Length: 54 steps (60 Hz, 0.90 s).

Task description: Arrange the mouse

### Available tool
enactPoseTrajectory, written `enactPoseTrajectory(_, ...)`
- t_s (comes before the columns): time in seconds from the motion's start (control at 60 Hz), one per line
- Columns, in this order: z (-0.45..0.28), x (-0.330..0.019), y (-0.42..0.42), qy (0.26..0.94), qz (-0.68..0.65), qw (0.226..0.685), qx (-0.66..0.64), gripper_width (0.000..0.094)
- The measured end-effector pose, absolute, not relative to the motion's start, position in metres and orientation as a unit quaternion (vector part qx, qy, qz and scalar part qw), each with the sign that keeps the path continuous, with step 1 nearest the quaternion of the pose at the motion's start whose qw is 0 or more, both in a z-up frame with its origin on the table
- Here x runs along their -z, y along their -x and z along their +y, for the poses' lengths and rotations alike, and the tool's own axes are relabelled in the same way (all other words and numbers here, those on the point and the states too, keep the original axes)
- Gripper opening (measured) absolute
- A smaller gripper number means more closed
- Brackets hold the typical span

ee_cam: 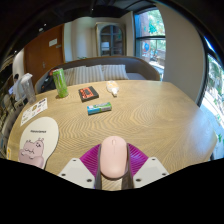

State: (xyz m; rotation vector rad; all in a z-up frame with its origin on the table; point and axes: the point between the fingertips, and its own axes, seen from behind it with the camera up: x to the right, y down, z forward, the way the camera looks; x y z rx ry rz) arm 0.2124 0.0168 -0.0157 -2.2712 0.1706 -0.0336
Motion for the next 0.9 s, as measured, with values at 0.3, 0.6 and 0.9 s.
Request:
enactPoseTrajectory(0.3,0.085,-0.088,-0.034,0.861,0.015,0.507,-0.028,0.0343)
enactPoseTrajectory(0.6,0.089,0.005,0.063,0.883,-0.027,0.467,-0.026,0.0378)
enactPoseTrajectory(0.9,0.041,-0.029,0.058,0.913,-0.049,0.404,-0.030,0.0837)
